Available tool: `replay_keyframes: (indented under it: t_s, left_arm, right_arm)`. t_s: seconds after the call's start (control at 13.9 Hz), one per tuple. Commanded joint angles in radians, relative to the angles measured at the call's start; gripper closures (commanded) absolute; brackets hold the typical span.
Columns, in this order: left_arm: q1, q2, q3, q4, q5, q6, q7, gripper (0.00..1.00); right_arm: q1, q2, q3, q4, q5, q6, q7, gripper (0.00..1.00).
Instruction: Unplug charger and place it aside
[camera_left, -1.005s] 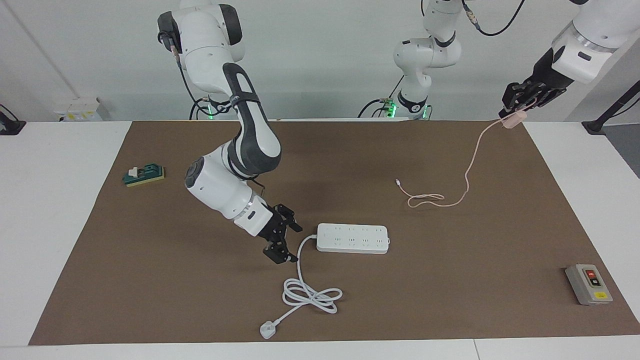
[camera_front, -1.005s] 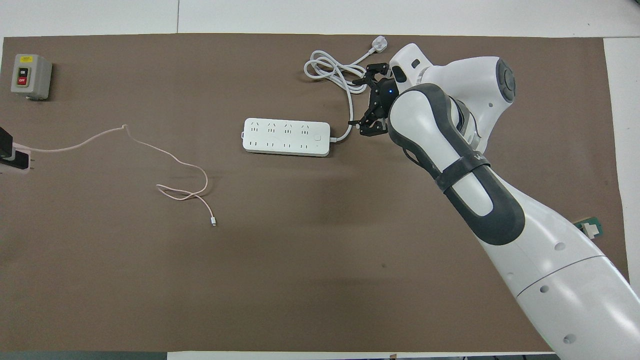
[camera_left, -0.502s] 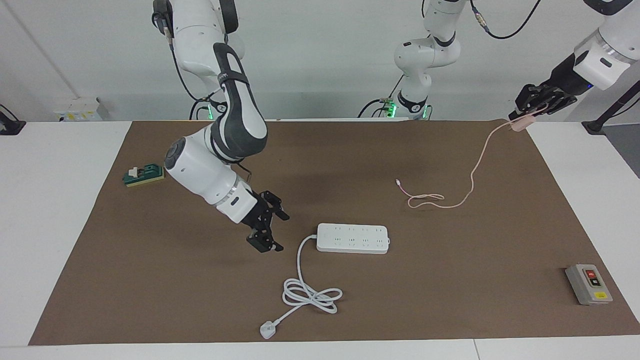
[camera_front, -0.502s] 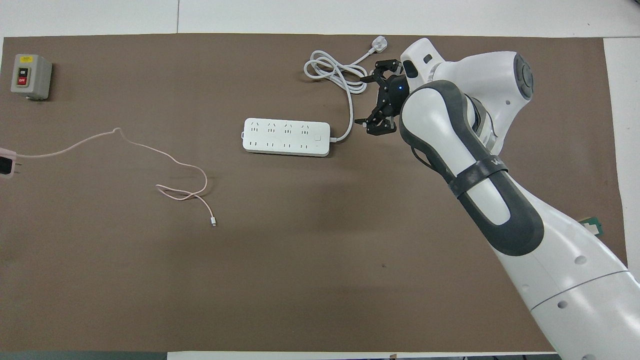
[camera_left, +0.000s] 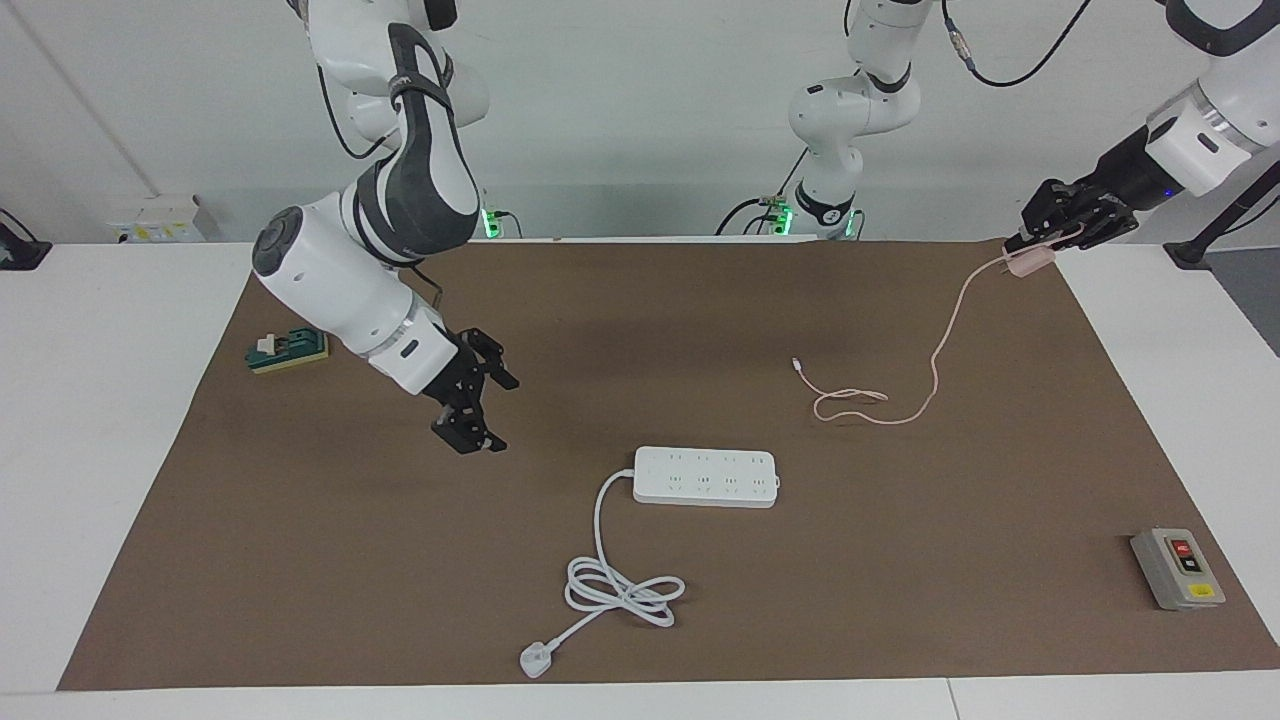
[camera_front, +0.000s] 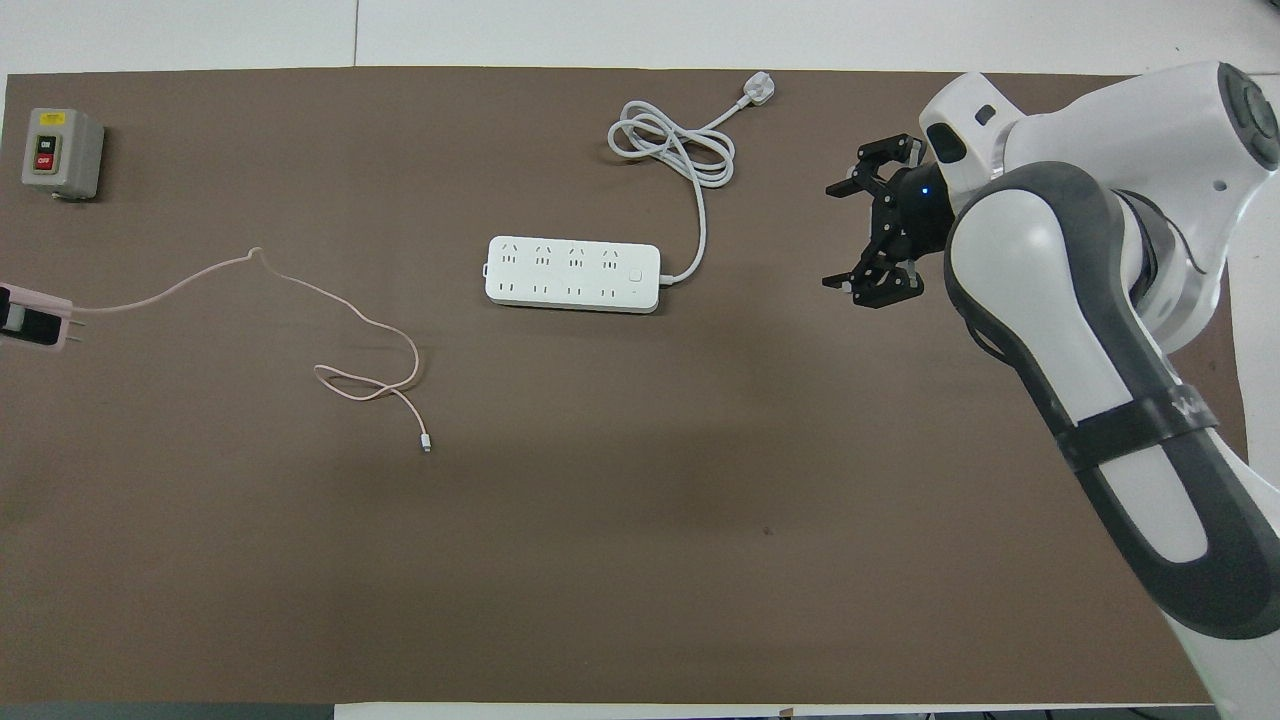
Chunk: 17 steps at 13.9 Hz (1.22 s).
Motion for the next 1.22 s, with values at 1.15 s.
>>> replay_keyframes:
  t_s: [1.15]
  left_arm:
    - [0.159, -0.009, -0.004, -0.374, -0.306, 0.209, 0.375, 1.0]
  right_arm:
    - [-0.072, -0.255, -0.011, 0.015, -0.479, -0.359, 1.241, 0.0]
